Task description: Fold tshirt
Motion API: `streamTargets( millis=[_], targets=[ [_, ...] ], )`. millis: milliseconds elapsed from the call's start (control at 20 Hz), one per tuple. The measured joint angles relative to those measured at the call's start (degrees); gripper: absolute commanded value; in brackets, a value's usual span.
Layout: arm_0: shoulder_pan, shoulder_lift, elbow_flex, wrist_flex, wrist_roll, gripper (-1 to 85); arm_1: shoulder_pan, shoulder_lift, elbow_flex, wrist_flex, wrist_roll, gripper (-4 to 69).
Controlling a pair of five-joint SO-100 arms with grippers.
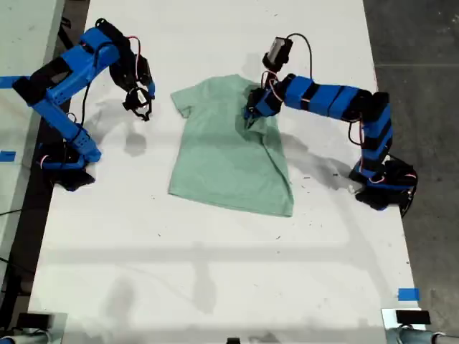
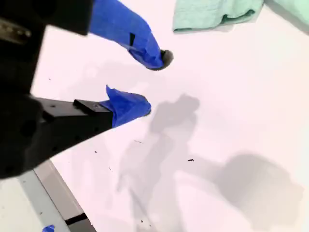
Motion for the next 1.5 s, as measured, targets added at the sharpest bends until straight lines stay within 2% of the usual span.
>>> streamTargets(
  millis=[50, 250, 350, 550, 750, 900, 1350, 1450, 1500],
  targets=[
    [0.1, 0.0, 0.0, 0.0, 0.0, 9.7, 0.3, -3.3, -5.2, 3.2, 0.1, 32.0],
    [0.4, 0.0, 0.0, 0.0, 0.1, 12.1, 0.0, -2.9, -11.1, 14.8, -0.4, 30.6],
    [0.4, 0.0, 0.0, 0.0, 0.0, 16.5, -0.3, 3.5, -11.1, 20.5, -0.8, 29.6],
    [0.7, 0.0, 0.0, 0.0, 0.1, 33.1, -1.8, 20.6, -2.2, 28.7, -1.4, 29.7],
    [2.5, -3.7, -7.2, -1.6, 4.6, 37.6, -3.3, 35.1, 14.4, 27.8, -0.6, 29.5],
    [2.5, -14.0, -19.9, 1.1, 7.6, 38.9, -3.6, 43.2, 23.1, 26.2, 0.5, 29.1],
    [-0.2, -40.9, -35.8, 0.0, 14.2, 38.6, -4.7, 50.6, 28.1, 25.8, 1.2, 28.8],
    [-1.2, -46.2, -38.7, -1.0, 14.9, 35.6, -5.4, 51.2, 28.3, 25.8, 1.8, 28.7],
    [-1.8, -48.5, -40.0, -1.3, 15.2, 29.9, -5.7, 51.9, 29.0, 25.8, 2.2, 28.6]
  ],
)
